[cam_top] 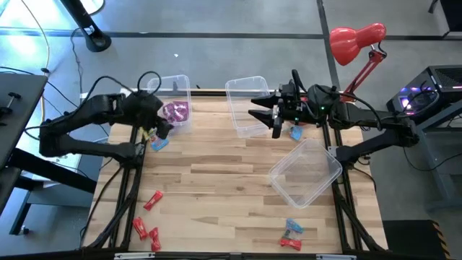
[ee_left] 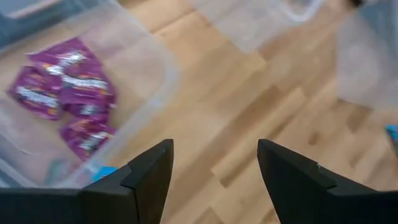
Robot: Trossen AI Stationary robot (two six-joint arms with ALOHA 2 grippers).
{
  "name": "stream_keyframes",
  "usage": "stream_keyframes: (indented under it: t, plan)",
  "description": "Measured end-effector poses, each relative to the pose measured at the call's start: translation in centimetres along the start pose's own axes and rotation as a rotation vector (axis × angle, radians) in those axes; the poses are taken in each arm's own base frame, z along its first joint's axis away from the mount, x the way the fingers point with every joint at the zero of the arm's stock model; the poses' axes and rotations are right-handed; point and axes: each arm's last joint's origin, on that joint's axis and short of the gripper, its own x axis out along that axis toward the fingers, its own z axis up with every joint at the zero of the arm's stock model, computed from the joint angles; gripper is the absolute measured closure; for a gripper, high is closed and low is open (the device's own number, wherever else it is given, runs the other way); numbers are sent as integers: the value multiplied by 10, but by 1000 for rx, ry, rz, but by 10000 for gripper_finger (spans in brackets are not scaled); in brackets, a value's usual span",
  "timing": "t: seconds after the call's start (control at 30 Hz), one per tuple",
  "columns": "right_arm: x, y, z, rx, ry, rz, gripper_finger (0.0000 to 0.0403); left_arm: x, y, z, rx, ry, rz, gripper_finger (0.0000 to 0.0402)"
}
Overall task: Sort candy
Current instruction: Put the blue candy into the top right transparent bin
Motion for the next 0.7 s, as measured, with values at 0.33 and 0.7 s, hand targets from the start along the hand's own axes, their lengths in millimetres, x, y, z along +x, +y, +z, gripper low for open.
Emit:
stream_keyframes:
  t: [0.33, 0.7]
  plan:
    - [0, -1, -4, -5, 46, -14, 178, -5, -46, -34, 240, -8, -101, 174]
    - [-1, -4, -12, -7, 121, -37, 178, 47, -38, -97, 123, 470, 361, 174]
